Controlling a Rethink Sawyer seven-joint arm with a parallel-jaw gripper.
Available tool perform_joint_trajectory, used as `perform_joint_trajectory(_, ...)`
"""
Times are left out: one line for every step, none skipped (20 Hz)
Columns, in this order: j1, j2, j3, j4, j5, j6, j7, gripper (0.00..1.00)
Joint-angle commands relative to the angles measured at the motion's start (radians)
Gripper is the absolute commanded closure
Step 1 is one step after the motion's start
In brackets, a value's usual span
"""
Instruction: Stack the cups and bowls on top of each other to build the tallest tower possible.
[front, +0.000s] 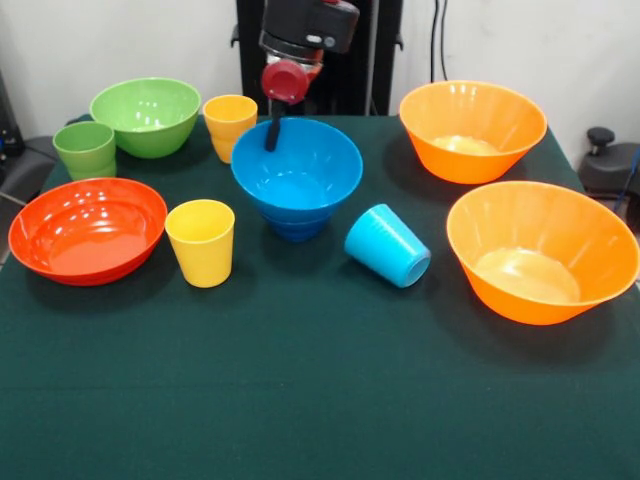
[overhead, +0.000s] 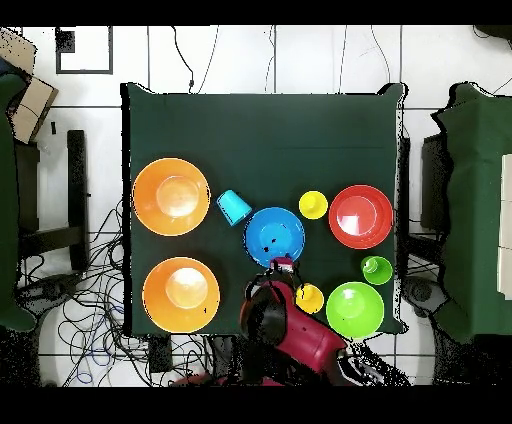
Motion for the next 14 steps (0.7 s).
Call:
perform_joint_trajectory(-0.157, -0.101, 0.088, -0.078, -0.158, 0.239, -0.112, 0.0)
perform_joint_trajectory(-0.167, -0.104, 0.094, -0.082, -0.169, 0.249, -0.108, 0.0)
perform_joint_trajectory(-0.179, -0.104, 0.104, -0.085, -0.181, 0.252, -0.103, 0.0)
perform_joint_trajectory(-0.179, -0.098, 0.11, -0.092, -0.186, 0.253, -0.094, 0.0)
perform_joint_trajectory(-0.179, -0.093, 0.115, -0.099, -0.191, 0.252, -0.086, 0.0)
perform_joint_trajectory(-0.172, -0.087, 0.116, -0.104, -0.192, 0.248, -0.075, 0.0)
perform_joint_trajectory(-0.165, -0.081, 0.118, -0.109, -0.193, 0.243, -0.065, 0.0)
perform_joint_trajectory(-0.158, -0.081, 0.118, -0.112, -0.191, 0.243, -0.058, 0.0)
perform_joint_trajectory(-0.155, -0.077, 0.121, -0.117, -0.193, 0.239, -0.052, 0.0)
perform_joint_trajectory(-0.155, -0.079, 0.125, -0.117, -0.197, 0.234, -0.045, 0.0)
perform_joint_trajectory(-0.16, -0.078, 0.134, -0.119, -0.201, 0.23, -0.04, 0.0)
perform_joint_trajectory(-0.169, -0.083, 0.145, -0.121, -0.207, 0.231, -0.037, 0.0)
perform_joint_trajectory(-0.178, -0.085, 0.158, -0.123, -0.212, 0.23, -0.033, 0.0)
perform_joint_trajectory(-0.181, -0.085, 0.167, -0.126, -0.211, 0.233, -0.029, 0.0)
